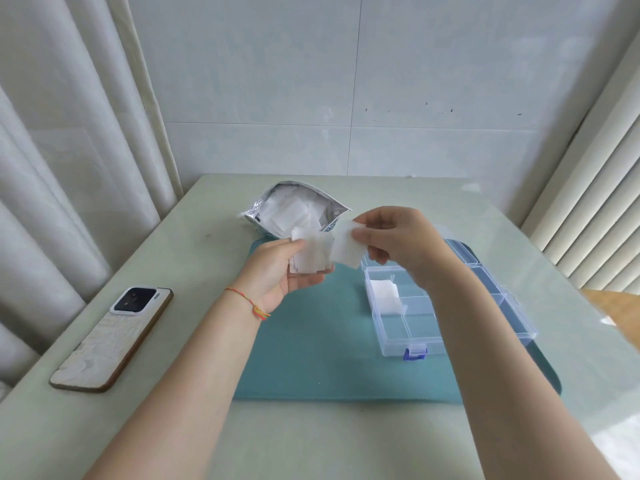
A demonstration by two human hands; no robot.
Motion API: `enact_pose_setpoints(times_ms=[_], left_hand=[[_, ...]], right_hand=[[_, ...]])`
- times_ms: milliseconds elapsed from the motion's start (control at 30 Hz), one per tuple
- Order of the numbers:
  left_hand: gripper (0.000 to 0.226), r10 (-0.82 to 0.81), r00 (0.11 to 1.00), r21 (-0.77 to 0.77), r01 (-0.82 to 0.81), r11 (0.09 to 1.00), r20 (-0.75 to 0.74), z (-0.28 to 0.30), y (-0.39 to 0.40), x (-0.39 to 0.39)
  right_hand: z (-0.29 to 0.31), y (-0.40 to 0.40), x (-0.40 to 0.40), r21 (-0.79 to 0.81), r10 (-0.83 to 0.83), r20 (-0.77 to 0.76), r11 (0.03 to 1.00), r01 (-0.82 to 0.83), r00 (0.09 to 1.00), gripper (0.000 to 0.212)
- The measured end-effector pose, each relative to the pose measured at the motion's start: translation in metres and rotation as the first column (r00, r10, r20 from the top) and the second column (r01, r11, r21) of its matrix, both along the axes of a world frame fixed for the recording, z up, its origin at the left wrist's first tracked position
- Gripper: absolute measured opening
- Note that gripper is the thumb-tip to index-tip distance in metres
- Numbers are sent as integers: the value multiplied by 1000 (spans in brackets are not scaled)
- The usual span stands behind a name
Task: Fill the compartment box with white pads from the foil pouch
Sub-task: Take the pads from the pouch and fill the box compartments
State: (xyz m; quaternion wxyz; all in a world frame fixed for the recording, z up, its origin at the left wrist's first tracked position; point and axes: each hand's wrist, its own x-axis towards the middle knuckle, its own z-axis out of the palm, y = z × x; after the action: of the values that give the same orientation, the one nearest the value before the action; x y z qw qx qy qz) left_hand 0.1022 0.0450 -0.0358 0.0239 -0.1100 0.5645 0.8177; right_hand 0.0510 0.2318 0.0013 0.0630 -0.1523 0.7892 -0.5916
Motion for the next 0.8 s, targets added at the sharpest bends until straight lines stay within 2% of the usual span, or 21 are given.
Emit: enact_pose_setpoints(times_ms=[67,200,267,333,433,500,533,600,700,800], left_hand=[[36,-87,995,-4,87,996,38,4,3,2],[46,-306,952,51,305,951,14,11,10,7],[35,-300,954,2,300,954,-29,11,12,8],[26,-225,973,-49,223,974,-45,7,13,7],[23,-113,993,-40,112,993,-18,2,10,3],[23,-80,997,-34,80,996,-8,1,9,1],[23,-81,997,-32,80,996,-11,1,10,1],[20,-104,994,-38,103,994,-26,2,11,2],[21,-162,986,-6,162,987,-39,3,12,3],[23,-203,979,162,206,965,-32,3,10,4]], right_hand=[[2,-3,4,-19,44,15,999,-43,999,8],[-5,-15,6,93,23,-71,995,-17,997,12],[-10,-19,4,211,-15,-195,976,57,981,16],[-11,-19,3,287,-37,-310,949,131,950,23],[-8,-19,9,369,118,-248,929,-19,962,58],[-9,-21,14,520,243,-193,847,-111,951,90],[-11,-23,15,581,277,-198,806,-115,940,97],[-16,-28,16,639,299,-242,765,-80,923,90],[-18,-31,16,616,304,-266,783,-81,915,70],[-20,-32,17,530,335,-280,835,-146,900,80]])
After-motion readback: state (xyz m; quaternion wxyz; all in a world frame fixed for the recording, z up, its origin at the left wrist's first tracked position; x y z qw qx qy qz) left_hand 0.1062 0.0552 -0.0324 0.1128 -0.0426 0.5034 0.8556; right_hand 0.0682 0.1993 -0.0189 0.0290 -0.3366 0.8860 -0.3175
